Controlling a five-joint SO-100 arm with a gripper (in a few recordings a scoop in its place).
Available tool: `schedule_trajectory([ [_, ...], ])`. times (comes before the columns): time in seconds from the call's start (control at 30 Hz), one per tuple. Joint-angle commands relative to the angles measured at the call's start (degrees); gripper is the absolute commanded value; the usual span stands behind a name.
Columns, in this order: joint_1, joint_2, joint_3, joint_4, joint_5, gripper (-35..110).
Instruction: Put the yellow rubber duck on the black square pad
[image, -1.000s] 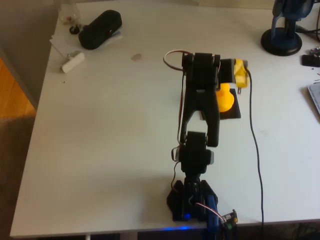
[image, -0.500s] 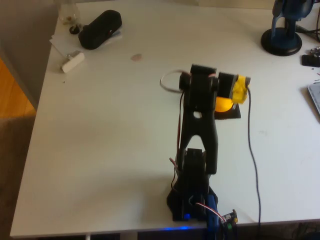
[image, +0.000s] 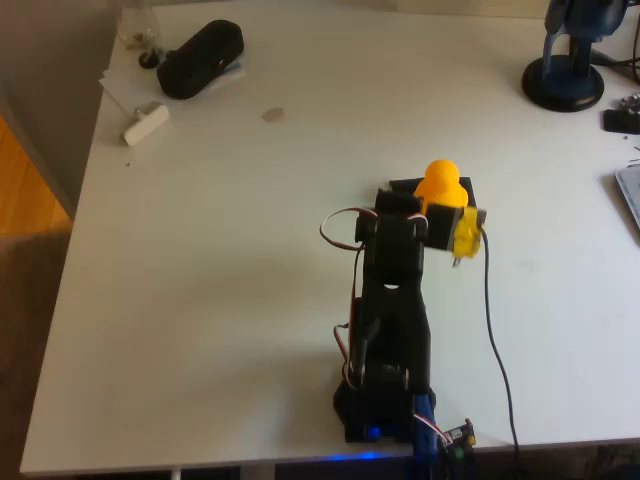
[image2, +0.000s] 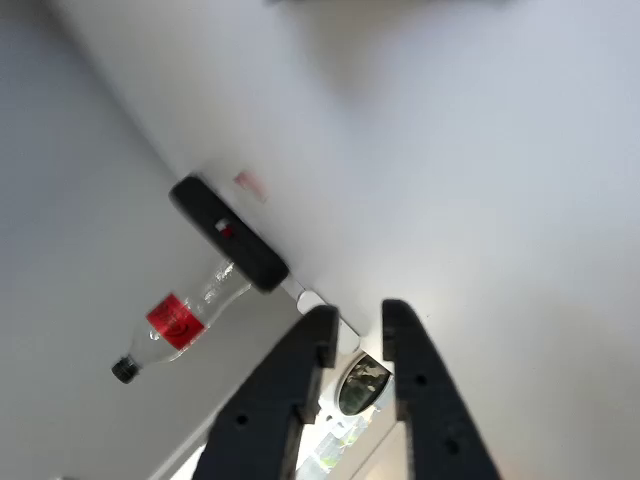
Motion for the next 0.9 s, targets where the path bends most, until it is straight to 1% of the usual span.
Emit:
schedule_trajectory([
  [0.0,-0.26,2.72,2.11,-1.05,-0.62,5],
  [0.23,-0.62,11.25,7.65,-0.79,-0.88,5],
  [0.43,-10.55,21.88,13.80,-0.26,-0.97,5],
  [0.5,-11.95,24.52,15.38,-0.26,-0.97,5],
  [0.67,-12.57,28.48,17.84,-0.26,-0.97,5],
  [0.87,-12.57,28.92,17.93,-0.18,-0.88,5],
])
